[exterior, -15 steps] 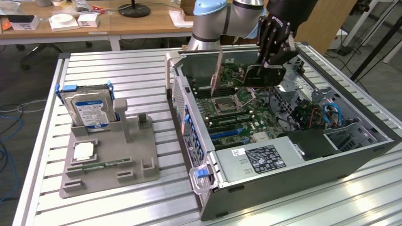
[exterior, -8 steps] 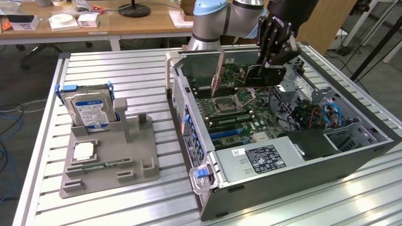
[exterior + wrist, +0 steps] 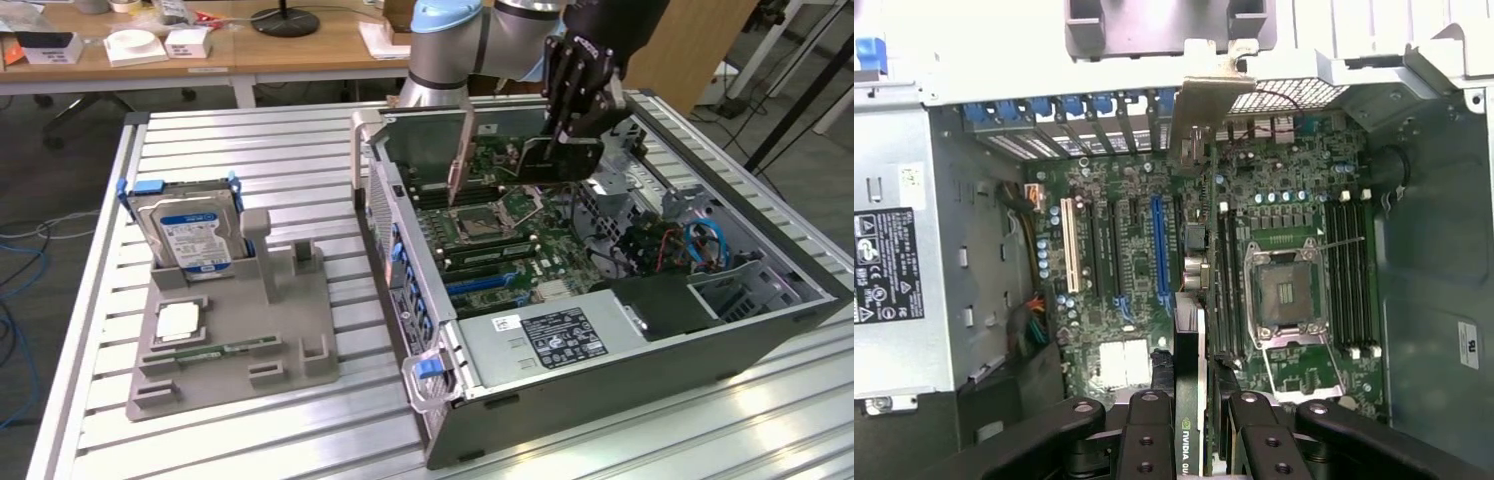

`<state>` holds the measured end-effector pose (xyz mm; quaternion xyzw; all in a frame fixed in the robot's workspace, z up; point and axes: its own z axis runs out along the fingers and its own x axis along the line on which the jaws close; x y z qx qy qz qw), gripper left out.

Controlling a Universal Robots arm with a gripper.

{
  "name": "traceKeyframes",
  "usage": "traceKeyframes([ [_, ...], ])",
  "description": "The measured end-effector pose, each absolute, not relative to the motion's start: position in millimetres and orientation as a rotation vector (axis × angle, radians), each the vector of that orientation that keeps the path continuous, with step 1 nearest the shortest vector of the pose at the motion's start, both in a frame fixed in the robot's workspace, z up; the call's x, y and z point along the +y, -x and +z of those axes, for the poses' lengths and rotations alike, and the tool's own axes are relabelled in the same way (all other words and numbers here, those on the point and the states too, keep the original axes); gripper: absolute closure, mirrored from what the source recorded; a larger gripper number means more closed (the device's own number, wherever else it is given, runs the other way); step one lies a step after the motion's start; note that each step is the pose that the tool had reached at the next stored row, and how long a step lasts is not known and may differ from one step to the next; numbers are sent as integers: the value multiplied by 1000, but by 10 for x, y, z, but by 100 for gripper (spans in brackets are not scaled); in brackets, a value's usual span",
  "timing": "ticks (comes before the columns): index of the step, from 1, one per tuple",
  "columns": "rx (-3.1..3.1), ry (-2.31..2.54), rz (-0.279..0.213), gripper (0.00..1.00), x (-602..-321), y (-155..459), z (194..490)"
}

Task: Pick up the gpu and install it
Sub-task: 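Insert the gpu into the slot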

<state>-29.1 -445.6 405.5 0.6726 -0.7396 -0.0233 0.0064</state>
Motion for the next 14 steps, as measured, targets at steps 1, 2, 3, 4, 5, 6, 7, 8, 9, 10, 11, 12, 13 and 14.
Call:
traceKeyframes([
  [1, -2310, -2110, -71, 74, -4450, 291, 4049],
  [2, -2306, -2115, -71, 74, -4444, 290, 4045],
  [3, -2303, -2120, -71, 74, -4441, 289, 4043],
  [4, -2301, -2123, -72, 74, -4440, 289, 4043],
  [5, -2301, -2124, -72, 74, -4440, 289, 4043],
  [6, -2301, -2124, -72, 74, -4440, 290, 4043],
  [7, -2301, -2124, -72, 74, -4440, 290, 4043],
  [8, -2301, -2124, -72, 74, -4440, 290, 4043],
  [9, -2301, -2124, -72, 74, -4440, 290, 4043],
  [10, -2300, -2124, -72, 74, -4440, 290, 4043],
  [11, -2301, -2124, -72, 74, -4439, 290, 4041],
  [12, -2301, -2125, -71, 74, -4438, 290, 4035],
  [13, -2302, -2126, -69, 74, -4437, 290, 4028],
  [14, -2303, -2128, -66, 74, -4435, 291, 4016],
])
